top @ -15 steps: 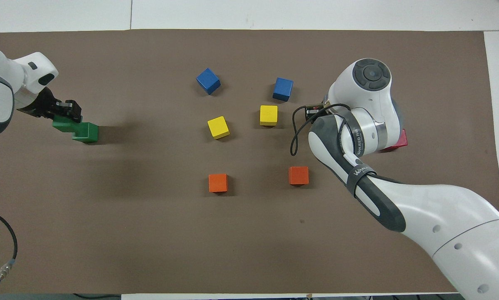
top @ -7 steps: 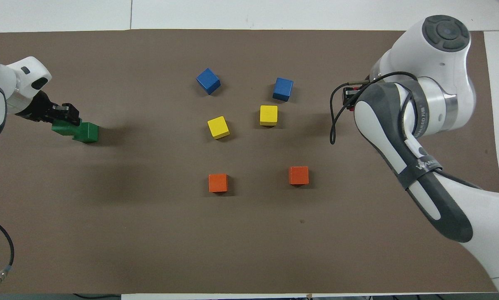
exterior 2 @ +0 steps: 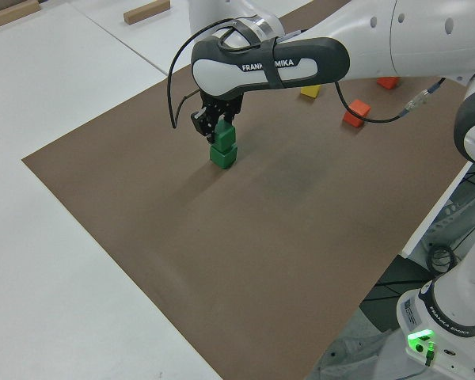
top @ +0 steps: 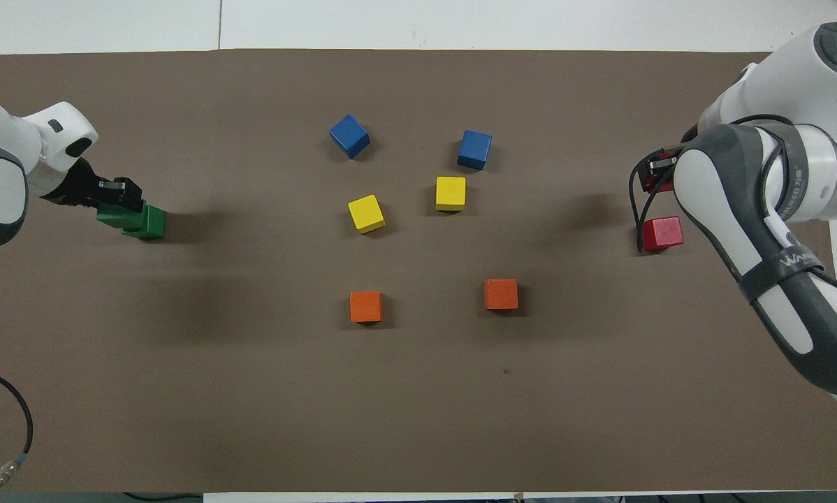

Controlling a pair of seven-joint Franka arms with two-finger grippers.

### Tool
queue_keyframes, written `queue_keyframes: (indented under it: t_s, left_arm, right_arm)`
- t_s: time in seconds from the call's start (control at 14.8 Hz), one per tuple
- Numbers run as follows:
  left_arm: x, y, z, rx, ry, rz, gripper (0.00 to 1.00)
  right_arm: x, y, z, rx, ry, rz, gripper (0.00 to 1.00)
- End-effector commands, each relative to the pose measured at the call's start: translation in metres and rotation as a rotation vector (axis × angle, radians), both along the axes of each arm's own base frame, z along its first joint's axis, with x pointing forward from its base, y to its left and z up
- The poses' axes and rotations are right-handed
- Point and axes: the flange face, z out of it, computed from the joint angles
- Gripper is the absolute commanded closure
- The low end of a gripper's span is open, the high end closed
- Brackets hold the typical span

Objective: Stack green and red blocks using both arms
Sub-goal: 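Carry green over green while the right gripper carries red over red, then lower green onto green while the right gripper lowers red onto red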

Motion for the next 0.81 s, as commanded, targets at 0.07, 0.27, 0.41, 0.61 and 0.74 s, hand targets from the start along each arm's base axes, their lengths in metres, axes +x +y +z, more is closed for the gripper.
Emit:
queue_keyframes:
  t_s: [0.07, 0.27, 0.41, 0.61, 0.74]
  left_arm:
    - [-0.013, 0.001, 0.007, -0.004, -0.01, -0.002, 1.0]
    - [-0.013, 0.0, 0.006, -0.004, -0.011, -0.002, 1.0]
    - [-0.013, -0.001, 0.004, -0.003, -0.017, -0.004, 1.0]
    - [-0.013, -0.002, 0.005, -0.002, -0.022, -0.004, 1.0]
    - [-0.013, -0.002, 0.005, -0.002, -0.022, -0.004, 1.0]
  right_arm:
    - [-0.032, -0.01, -0.015, 0.002, 0.011, 0.014, 1.0]
    - [-0.048, -0.016, -0.029, 0.002, 0.008, 0.014, 1.0]
    - [-0.054, -0.023, -0.035, 0.004, 0.013, 0.022, 1.0]
    - [-0.059, -0.033, -0.037, 0.007, 0.02, 0.016, 1.0]
    - [-0.062, -0.034, -0.038, 0.01, 0.025, 0.012, 1.0]
